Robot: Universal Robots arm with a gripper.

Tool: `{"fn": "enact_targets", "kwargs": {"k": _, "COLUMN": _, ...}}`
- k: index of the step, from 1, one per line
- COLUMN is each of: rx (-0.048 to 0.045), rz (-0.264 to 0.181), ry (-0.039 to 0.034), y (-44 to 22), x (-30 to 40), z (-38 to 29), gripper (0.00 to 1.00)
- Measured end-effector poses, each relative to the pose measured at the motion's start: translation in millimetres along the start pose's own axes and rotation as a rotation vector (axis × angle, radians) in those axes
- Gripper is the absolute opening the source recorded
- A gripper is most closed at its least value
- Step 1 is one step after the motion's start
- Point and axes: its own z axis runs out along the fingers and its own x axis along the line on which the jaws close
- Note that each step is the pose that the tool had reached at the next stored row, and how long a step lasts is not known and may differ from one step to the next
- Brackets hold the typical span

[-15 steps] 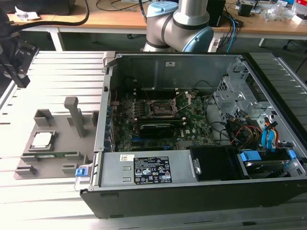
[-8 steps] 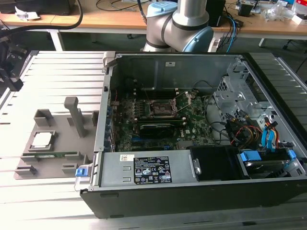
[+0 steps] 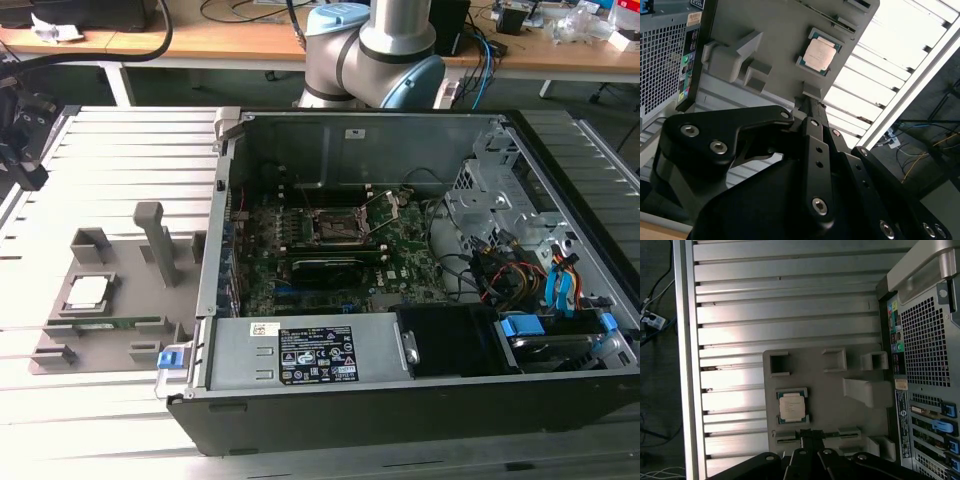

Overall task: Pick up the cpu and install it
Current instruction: 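Pick up the cpu and move it towards the insertion slot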

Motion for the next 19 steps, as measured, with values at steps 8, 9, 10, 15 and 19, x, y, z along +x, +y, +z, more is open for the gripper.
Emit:
{"fn": "enact_targets", "kwargs": {"k": 8, "rx": 0.0001, "rz": 0.000, "ry": 0.0000, "y": 0.0, "x": 0.1, "z": 0.1, "gripper": 0.24}}
{"fn": "enact_targets", "kwargs": {"k": 9, "rx": 0.0000, "rz": 0.000, "ry": 0.0000, "y": 0.0, "x": 0.1, "z": 0.1, "gripper": 0.29}}
{"fn": "enact_targets", "kwargs": {"k": 10, "rx": 0.0000, "rz": 0.000, "ry": 0.0000, "y": 0.0, "x": 0.2, "z": 0.1, "gripper": 0.36}}
{"fn": "enact_targets", "kwargs": {"k": 15, "rx": 0.0272, "rz": -0.005, "ry": -0.0020, "y": 0.0, "x": 0.3, "z": 0.1, "gripper": 0.60}}
{"fn": "enact_targets", "kwargs": {"k": 19, "rx": 0.0283, "rz": -0.013, "ry": -0.0018, "y": -0.1, "x": 0.3, "z": 4.0, "gripper": 0.60}}
